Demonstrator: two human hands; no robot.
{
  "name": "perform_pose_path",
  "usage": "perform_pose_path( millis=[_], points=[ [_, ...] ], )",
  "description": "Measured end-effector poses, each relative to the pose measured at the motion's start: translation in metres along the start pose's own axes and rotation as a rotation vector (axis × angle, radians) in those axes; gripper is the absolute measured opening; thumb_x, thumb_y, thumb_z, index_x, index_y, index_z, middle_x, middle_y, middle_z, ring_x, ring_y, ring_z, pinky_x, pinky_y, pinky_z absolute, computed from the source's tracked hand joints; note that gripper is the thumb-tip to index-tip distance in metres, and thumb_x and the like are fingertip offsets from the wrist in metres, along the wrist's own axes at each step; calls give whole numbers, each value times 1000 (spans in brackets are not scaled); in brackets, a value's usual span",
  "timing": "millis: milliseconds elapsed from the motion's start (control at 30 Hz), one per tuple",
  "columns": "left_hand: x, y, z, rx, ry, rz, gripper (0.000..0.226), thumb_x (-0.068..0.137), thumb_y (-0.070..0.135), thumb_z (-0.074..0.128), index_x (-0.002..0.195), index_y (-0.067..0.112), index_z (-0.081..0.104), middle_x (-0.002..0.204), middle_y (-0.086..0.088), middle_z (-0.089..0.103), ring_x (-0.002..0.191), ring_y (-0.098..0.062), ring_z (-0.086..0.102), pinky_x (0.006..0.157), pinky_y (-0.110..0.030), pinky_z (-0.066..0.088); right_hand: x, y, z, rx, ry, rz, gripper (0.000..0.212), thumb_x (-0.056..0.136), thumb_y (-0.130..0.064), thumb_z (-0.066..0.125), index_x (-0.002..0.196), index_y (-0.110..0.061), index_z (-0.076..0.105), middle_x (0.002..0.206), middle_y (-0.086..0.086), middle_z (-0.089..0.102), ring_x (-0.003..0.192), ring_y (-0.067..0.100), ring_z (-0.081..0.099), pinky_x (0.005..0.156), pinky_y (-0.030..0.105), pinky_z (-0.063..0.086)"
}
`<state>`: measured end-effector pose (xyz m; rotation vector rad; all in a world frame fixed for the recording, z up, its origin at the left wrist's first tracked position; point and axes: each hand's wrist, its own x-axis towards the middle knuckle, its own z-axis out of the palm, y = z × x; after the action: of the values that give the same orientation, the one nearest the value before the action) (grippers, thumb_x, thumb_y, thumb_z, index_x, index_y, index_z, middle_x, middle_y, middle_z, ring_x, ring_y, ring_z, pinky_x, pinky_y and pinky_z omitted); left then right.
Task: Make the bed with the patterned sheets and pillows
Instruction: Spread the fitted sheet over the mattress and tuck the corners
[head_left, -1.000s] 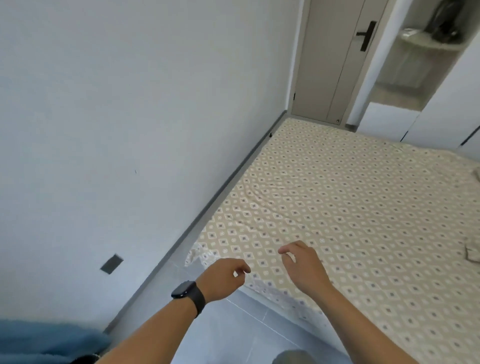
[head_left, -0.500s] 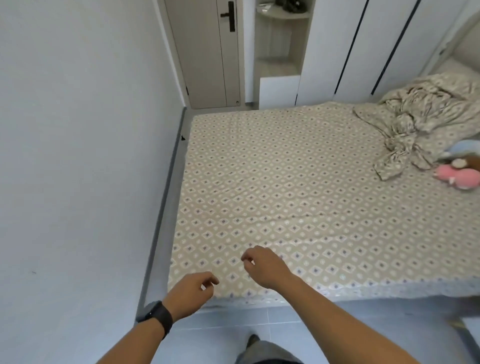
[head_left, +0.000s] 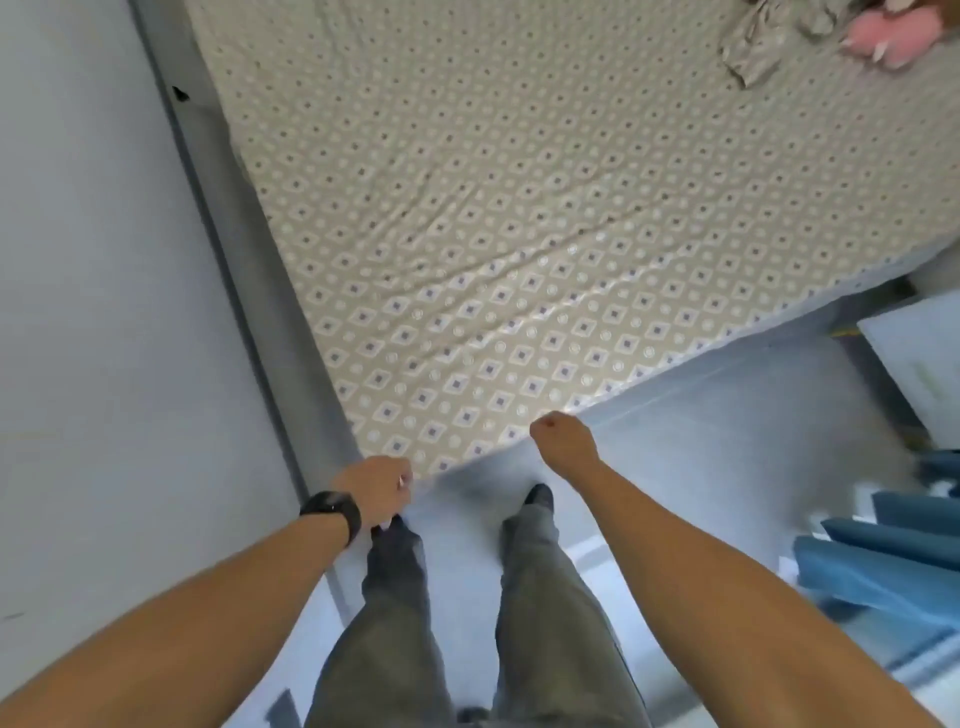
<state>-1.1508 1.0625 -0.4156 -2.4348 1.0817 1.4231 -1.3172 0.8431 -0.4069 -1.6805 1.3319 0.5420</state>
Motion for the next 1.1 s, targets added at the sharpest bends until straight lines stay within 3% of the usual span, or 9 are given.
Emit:
perform_pose_path(
  millis=[67, 167, 300, 400, 533, 667, 800, 967, 1100],
  points=[
    [26, -18, 11, 14, -30, 13, 9, 98, 28, 46, 104, 32, 53, 118, 4, 63, 96, -19, 64, 83, -32, 51, 16, 13, 36, 4, -54, 84, 17, 100, -18, 45, 89, -14, 57, 93, 7, 56, 87, 24, 50, 78, 35, 42],
    [81, -52, 41, 2, 8, 14, 15, 100, 30, 45, 110, 27, 56, 115, 3, 62, 93, -21, 65, 87, -36, 52, 63, 33, 99, 59, -97, 194, 22, 96, -18, 51, 76, -12, 56, 92, 15, 61, 87, 29, 57, 84, 43, 51],
    [145, -88, 106, 66, 21, 39, 24, 97, 32, 52, 120, 24, 54, 124, 2, 55, 102, -24, 59, 81, -34, 46, 116, 51, 160, 207, -26, 243, 27, 91, -24, 55, 96, 1, 64, 90, 10, 67, 80, 27, 61, 76, 37, 49],
    [182, -105, 148, 164, 66, 99, 30, 90, 39, 62, 114, 26, 50, 120, 7, 51, 105, -21, 53, 75, -31, 39, 156, 49, 195, 280, -5, 275, 23, 90, -33, 55, 79, -13, 57, 78, 4, 63, 71, 23, 57, 69, 33, 46],
    [213, -113, 174, 123, 279, 122, 22, 86, 32, 71, 95, 23, 53, 98, 5, 55, 89, -23, 55, 70, -32, 42, 209, 40, 227, 355, 109, 394, 35, 97, -36, 52, 72, -11, 53, 71, 5, 57, 75, 27, 58, 71, 35, 46],
    [213, -121, 173, 62, 322, 170, 19, 89, 24, 68, 83, 23, 51, 85, 4, 57, 79, -23, 53, 62, -32, 37, 202, 40, 247, 630, 354, 524, 22, 99, -31, 55, 103, -11, 47, 90, 4, 61, 73, 24, 58, 65, 34, 47],
    [211, -125, 163, 110, 275, 210, 17, 97, 22, 59, 83, 20, 49, 82, 3, 57, 73, -24, 53, 61, -35, 40, 199, 52, 250, 679, 270, 568, 23, 99, -32, 54, 91, -11, 59, 81, 4, 61, 64, 21, 53, 56, 30, 41],
    [196, -127, 159, 262, 227, 327, 42, 54, 2, 83, 67, 21, 48, 61, 6, 49, 47, -18, 38, 45, -27, 23, 185, 67, 248, 486, 303, 501, 18, 102, -25, 48, 91, -14, 58, 84, 5, 64, 64, 20, 52, 55, 29, 37],
    [181, -145, 177, 318, 195, 327, 44, 51, 6, 90, 68, 23, 53, 59, 6, 50, 47, -16, 38, 46, -25, 22, 172, 69, 266, 482, 186, 503, 21, 102, -28, 49, 91, -13, 59, 86, 8, 68, 74, 26, 60, 65, 34, 46]
  ],
)
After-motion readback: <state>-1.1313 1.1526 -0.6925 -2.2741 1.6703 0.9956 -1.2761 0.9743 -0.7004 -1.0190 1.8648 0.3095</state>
